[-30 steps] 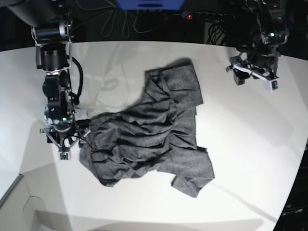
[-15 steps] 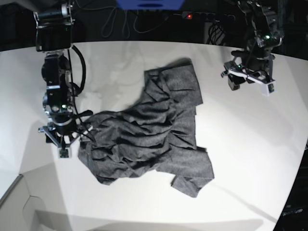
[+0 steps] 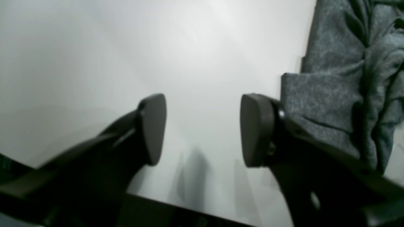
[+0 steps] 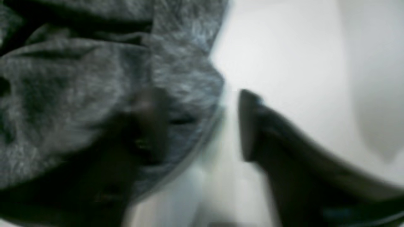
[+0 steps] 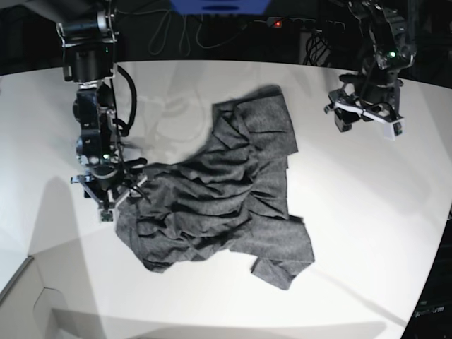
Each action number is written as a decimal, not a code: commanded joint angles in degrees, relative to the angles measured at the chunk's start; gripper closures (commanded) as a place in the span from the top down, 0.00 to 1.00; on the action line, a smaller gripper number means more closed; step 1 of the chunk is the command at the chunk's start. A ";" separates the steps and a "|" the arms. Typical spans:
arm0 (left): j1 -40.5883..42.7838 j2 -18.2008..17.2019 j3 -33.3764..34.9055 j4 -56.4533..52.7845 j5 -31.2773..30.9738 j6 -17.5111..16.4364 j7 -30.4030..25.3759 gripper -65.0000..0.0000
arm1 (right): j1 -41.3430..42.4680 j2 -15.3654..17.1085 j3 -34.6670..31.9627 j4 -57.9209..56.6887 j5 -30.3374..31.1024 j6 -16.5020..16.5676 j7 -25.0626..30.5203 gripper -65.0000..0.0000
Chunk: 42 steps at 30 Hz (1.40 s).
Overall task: Layout the t-shirt on the table in an organized manner, then fold the t-shirt properly
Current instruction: 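Drag the grasped shirt edge outward with the right gripper, then grasp the shirt fabric with the left gripper and lift it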
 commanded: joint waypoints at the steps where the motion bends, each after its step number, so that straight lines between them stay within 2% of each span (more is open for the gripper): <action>1: 0.12 -0.40 -0.19 0.75 -0.25 -0.10 -0.90 0.56 | 0.91 0.41 0.07 0.71 -0.18 0.12 0.26 0.28; 3: 0.91 -0.57 -0.19 0.75 -0.25 -0.10 -0.90 0.56 | 0.91 0.49 0.42 1.15 -0.18 0.03 -0.26 0.00; 6: 1.18 -0.66 -0.19 0.75 -0.25 -0.10 -0.90 0.56 | -1.46 0.85 2.88 7.13 -0.27 -0.05 -0.35 0.03; 8: 1.18 -0.48 -0.19 0.67 -0.25 -0.10 -0.90 0.56 | -3.57 0.76 4.64 13.29 -0.36 -0.05 -0.35 0.00; 11: 1.18 -0.40 0.16 0.58 -0.25 -0.10 -0.90 0.56 | -6.56 0.67 5.52 24.10 -0.45 -0.14 -0.53 0.00; 14: 0.82 -0.22 0.25 0.58 -0.25 -0.10 -0.90 0.56 | -8.14 0.85 6.04 33.51 -0.45 -0.32 -3.60 0.00; 17: 0.65 -0.31 1.48 0.67 -0.33 -0.10 -0.90 0.56 | -7.88 0.67 11.05 37.81 -0.45 -0.32 -6.07 0.00; 24: 0.56 -0.22 3.42 0.58 -0.33 -0.10 -1.25 0.56 | -4.89 0.58 26.88 34.47 -0.18 -0.14 -6.42 0.00; 34: -1.64 -0.40 11.42 0.75 -0.07 -0.10 -1.42 0.56 | -6.83 0.23 30.83 28.32 -0.18 -0.14 -6.59 0.00; 36: -2.61 -0.31 13.97 0.58 0.19 0.08 -1.42 0.56 | -7.62 0.14 31.10 28.41 -0.18 -0.05 -6.95 0.07; 42: -7.09 -0.22 20.82 -3.99 0.37 0.52 -1.51 0.56 | -9.20 -0.30 32.15 31.48 -0.18 -0.05 -7.30 0.41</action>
